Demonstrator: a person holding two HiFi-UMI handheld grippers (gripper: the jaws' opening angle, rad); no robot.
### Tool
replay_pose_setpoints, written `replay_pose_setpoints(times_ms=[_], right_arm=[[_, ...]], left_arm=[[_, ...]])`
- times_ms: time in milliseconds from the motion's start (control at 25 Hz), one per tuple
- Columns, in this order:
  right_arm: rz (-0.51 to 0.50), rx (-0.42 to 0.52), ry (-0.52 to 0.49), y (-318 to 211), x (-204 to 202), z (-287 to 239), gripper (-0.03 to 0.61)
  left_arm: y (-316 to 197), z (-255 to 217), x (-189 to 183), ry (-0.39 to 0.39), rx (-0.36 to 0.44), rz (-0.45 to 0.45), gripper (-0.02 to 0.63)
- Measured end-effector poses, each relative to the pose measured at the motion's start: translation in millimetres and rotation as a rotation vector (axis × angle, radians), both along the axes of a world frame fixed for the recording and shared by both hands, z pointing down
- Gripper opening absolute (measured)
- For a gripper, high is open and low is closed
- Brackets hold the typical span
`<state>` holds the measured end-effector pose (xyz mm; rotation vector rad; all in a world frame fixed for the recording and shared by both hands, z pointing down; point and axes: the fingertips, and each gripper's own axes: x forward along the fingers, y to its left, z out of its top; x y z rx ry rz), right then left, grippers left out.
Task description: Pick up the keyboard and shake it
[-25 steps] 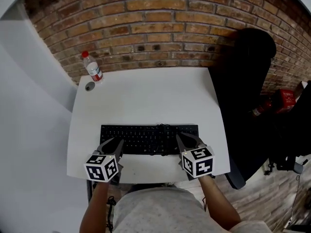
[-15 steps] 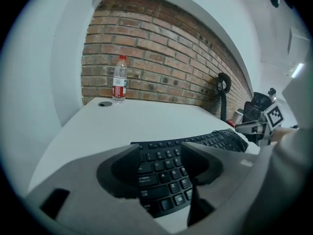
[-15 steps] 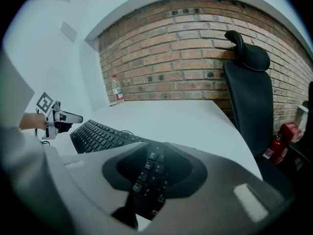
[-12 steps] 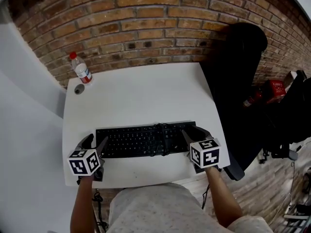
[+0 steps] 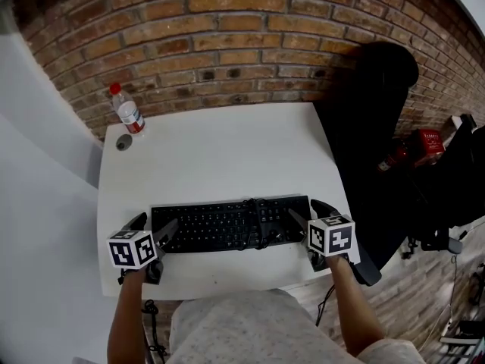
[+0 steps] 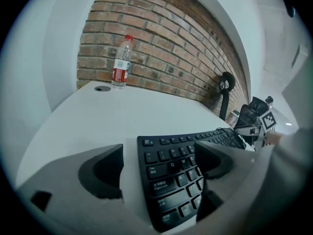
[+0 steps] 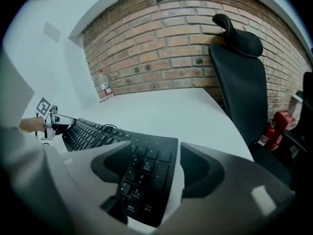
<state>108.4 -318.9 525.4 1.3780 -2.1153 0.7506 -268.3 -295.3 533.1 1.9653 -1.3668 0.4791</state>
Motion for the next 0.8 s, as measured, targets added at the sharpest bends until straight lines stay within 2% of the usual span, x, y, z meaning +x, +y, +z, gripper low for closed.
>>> replay_pose_setpoints(times_ms=[120, 280, 560, 800], right_arm=[[0.012, -0.056, -0.054, -3.5, -0.5, 6.0, 0.362], [0.014, -0.105, -0.081, -8.4, -3.1, 11.9, 0.388], [0.027, -0.18, -0.162, -6.6, -8.5, 16.7, 0.396], [0.009, -0.216, -0.113, -7.9, -14.0, 19.6, 0.391]], left_arm=[[-0.5, 4.5, 2.5, 0.003, -0.033, 0.021, 0.454], [-2.3, 10.1, 5.7, -0.008, -0.067, 0.044, 0.456], [-5.2, 11.5, 5.0, -0.018, -0.105, 0.025, 0.456], [-6.1, 12.7, 8.6, -0.044, -0.158, 0.019, 0.446]])
